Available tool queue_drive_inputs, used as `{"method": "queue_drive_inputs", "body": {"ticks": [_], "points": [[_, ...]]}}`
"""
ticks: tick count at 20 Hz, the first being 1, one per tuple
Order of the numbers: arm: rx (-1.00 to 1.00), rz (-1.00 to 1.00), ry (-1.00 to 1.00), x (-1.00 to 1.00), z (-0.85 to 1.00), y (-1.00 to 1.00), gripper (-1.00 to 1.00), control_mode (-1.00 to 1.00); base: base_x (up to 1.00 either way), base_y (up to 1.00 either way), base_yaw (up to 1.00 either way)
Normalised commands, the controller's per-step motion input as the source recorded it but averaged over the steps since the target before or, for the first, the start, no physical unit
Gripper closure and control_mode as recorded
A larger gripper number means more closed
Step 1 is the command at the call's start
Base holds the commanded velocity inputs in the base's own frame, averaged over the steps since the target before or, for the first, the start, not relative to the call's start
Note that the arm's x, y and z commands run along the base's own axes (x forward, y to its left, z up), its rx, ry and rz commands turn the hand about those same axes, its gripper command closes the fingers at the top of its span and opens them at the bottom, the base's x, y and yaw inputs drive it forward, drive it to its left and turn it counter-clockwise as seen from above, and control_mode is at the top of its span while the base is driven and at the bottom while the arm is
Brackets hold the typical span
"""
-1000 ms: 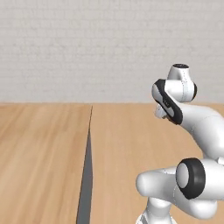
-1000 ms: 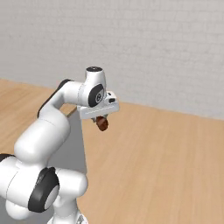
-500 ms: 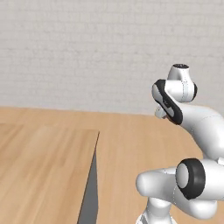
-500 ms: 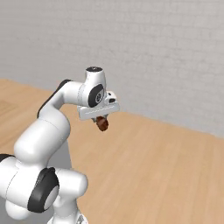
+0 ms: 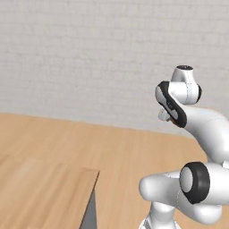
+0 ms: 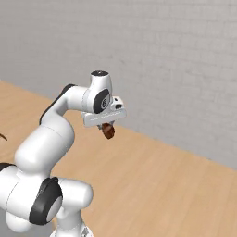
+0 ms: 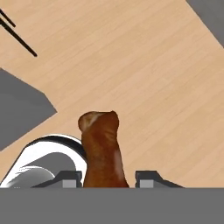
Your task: Pick up the knife from the drawer and place it on the cutting board. Then place the meat from the plate to the cutting board.
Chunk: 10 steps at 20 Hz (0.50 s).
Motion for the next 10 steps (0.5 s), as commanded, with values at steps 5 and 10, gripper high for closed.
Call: {"method": "queue_drive_inputs", "body": {"ticks": [5,10], "points": [[0.00,0.00,0.00,0.00,0.00,0.00,1.00,1.00,1.00,-0.37,0.26],[0.00,0.00,0.00,0.00,0.00,0.00,1.00,1.00,1.00,-0.33,0.25]]}}
